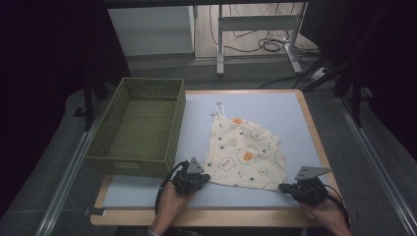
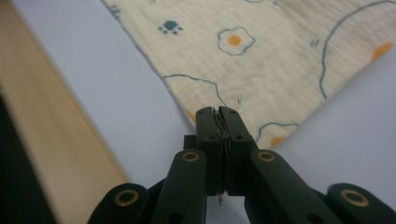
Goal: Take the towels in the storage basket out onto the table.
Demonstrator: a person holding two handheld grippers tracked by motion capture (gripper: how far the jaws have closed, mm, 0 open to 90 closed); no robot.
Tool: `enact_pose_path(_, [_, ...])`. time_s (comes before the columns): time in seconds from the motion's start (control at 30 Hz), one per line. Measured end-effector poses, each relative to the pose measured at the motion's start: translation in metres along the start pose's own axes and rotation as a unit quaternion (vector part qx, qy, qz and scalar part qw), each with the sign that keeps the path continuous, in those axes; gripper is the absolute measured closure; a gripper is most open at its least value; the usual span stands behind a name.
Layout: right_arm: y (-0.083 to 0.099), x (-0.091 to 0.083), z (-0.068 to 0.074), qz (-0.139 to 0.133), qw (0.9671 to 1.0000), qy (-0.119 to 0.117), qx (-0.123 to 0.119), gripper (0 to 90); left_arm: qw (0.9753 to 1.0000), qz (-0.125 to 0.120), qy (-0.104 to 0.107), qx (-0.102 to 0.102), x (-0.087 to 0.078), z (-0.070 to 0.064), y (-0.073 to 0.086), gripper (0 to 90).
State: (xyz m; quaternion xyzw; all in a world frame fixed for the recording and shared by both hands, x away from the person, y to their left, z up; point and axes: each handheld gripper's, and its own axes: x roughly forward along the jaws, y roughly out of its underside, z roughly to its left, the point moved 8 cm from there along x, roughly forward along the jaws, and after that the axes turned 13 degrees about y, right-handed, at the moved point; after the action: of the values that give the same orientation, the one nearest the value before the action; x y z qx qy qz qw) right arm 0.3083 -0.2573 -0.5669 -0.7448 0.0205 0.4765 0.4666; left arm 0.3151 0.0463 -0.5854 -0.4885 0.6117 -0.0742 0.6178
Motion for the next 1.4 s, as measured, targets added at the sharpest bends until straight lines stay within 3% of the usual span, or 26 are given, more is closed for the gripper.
enact_pose_path(0.1, [0.001, -0.004, 0.013, 0.005, 0.9997, -0.025, -0.003, 85.9, 1.0, 0.001, 0.002, -0.007, -0.007, -0.004, 0.008, 86.1])
enact_pose_path(0.17, [-0.001, -0.006, 0.014, 0.001, 0.9997, -0.023, -0.006, 81.4, 0.9997, -0.016, -0.017, -0.005, -0.011, 0.0, 0.006, 70.2])
enact_pose_path(0.23, [-0.007, -0.007, 0.007, -0.005, 0.9999, -0.013, -0.001, 76.0, 0.9992, -0.028, -0.029, -0.001, -0.011, 0.004, 0.0, 52.2])
enact_pose_path(0.3, [-0.014, -0.005, -0.005, -0.009, 0.9999, -0.002, 0.009, 73.5, 0.9982, -0.043, -0.042, -0.001, -0.009, 0.008, -0.008, 41.0])
enact_pose_path(0.43, [-0.027, 0.005, -0.035, -0.01, 0.9991, 0.034, 0.024, 70.4, 0.9969, -0.053, -0.058, -0.007, 0.005, 0.02, -0.017, 30.3])
enact_pose_path(0.6, [-0.045, 0.024, -0.067, -0.011, 0.9963, 0.072, 0.046, 70.7, 0.9959, -0.041, -0.079, -0.02, 0.02, 0.03, -0.012, 26.6])
enact_pose_path(0.67, [-0.053, 0.035, -0.082, -0.011, 0.9944, 0.09, 0.054, 71.7, 0.9949, -0.048, -0.086, -0.02, 0.019, 0.03, -0.013, 23.9])
enact_pose_path(0.8, [-0.067, 0.053, -0.103, -0.008, 0.991, 0.11, 0.076, 72.6, 0.9945, -0.037, -0.098, -0.01, 0.021, 0.029, -0.012, 21.2])
enact_pose_path(0.93, [-0.079, 0.073, -0.122, -0.006, 0.9869, 0.128, 0.098, 70.5, 0.9951, -0.038, -0.085, -0.033, 0.022, 0.033, -0.012, 18.3])
enact_pose_path(1.0, [-0.082, 0.084, -0.128, 0.001, 0.9857, 0.131, 0.107, 67.1, 0.9955, -0.038, -0.071, -0.05, 0.022, 0.035, -0.011, 17.2])
enact_pose_path(1.13, [-0.082, 0.103, -0.131, 0.021, 0.9847, 0.137, 0.106, 66.0, 0.9954, -0.038, -0.073, -0.049, 0.022, 0.035, -0.011, 17.0])
enact_pose_path(1.23, [-0.083, 0.105, -0.127, 0.017, 0.986, 0.124, 0.11, 81.8, 0.9954, -0.038, -0.072, -0.05, 0.022, 0.035, -0.011, 16.9])
enact_pose_path(1.3, [-0.084, 0.105, -0.126, 0.026, 0.9862, 0.125, 0.105, 84.4, 0.9954, -0.038, -0.072, -0.05, 0.022, 0.035, -0.011, 16.9])
enact_pose_path(1.4, [-0.089, 0.104, -0.132, 0.043, 0.9846, 0.151, 0.077, 84.9, 0.9954, -0.038, -0.072, -0.05, 0.022, 0.035, -0.011, 16.9])
